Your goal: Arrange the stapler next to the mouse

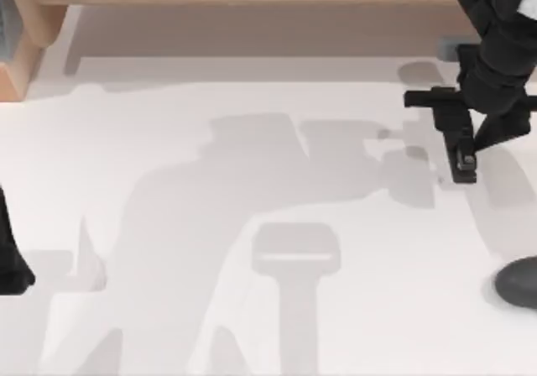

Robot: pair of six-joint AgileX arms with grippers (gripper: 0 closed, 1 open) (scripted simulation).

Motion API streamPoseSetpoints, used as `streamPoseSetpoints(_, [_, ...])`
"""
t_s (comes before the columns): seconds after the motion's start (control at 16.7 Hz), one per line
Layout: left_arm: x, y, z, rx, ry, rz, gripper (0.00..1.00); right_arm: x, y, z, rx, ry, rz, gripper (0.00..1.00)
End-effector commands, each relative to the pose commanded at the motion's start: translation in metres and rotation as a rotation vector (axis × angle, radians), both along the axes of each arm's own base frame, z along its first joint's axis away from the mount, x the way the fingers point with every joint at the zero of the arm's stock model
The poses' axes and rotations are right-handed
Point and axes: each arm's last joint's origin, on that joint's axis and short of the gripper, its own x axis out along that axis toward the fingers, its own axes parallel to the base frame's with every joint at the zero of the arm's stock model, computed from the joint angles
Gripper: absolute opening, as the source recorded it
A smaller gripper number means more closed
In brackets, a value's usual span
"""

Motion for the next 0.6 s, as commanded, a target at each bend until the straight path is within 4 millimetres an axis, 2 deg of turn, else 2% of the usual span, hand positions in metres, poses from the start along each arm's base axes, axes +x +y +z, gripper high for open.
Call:
streamPoseSetpoints(0.18, [0.000,0.000,0.000,0.000,0.000,0.000,1.00,-0.006,-0.043,-0.001,0.001,-0.011,0.014,0.00])
streamPoseSetpoints(0.3, [0.000,0.000,0.000,0.000,0.000,0.000,1.00,-0.010,-0.062,0.000,0.003,-0.021,0.020,0.00])
streamPoseSetpoints(0.42, [0.000,0.000,0.000,0.000,0.000,0.000,1.00,-0.012,-0.070,0.000,0.004,-0.027,0.023,0.00])
streamPoseSetpoints(0.6, [0.000,0.000,0.000,0.000,0.000,0.000,1.00,-0.012,-0.070,0.000,0.004,-0.028,0.023,0.00])
